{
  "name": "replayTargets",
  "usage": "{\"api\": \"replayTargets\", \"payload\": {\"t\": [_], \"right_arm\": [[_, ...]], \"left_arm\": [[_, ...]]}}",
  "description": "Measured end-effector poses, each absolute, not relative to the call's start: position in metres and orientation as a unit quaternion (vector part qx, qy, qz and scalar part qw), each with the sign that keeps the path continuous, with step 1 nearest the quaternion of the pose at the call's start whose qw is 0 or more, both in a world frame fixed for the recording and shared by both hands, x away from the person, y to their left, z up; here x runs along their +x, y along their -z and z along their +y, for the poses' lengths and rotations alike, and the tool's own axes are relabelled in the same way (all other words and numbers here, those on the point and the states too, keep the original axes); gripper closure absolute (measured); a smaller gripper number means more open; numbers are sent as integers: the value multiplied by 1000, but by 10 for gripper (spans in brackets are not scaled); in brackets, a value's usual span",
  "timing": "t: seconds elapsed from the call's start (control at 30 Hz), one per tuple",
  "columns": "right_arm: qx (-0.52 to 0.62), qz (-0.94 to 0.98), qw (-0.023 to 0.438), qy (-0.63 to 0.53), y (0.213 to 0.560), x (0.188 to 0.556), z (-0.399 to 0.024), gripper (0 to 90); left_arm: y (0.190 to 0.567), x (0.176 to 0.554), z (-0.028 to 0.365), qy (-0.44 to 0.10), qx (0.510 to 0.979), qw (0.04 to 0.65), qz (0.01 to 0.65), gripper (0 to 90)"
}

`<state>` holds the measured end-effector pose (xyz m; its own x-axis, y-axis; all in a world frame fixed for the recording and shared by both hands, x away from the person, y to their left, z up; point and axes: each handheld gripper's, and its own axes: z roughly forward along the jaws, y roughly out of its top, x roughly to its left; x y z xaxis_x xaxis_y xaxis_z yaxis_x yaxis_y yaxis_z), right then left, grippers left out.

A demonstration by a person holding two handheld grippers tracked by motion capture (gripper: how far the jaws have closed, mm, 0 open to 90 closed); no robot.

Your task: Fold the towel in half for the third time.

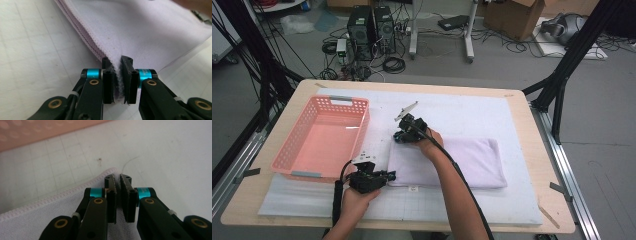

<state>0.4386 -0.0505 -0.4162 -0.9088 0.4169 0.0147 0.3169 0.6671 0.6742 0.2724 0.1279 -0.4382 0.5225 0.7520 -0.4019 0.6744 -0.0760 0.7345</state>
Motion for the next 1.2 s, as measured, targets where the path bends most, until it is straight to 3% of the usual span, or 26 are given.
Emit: {"api": "replayTargets", "payload": {"t": [0.4, 0.7, 1.2], "right_arm": [[204, 861, 69, -460, 385, 435, -65, 841], [204, 859, 98, -459, 359, 428, -97, 840], [244, 845, 128, -459, 357, 421, -159, 837]], "left_arm": [[405, 270, 141, -37, 710, 530, 462, 807], [393, 278, 114, -24, 722, 539, 434, 802], [381, 296, 44, -7, 758, 518, 395, 794]]}}
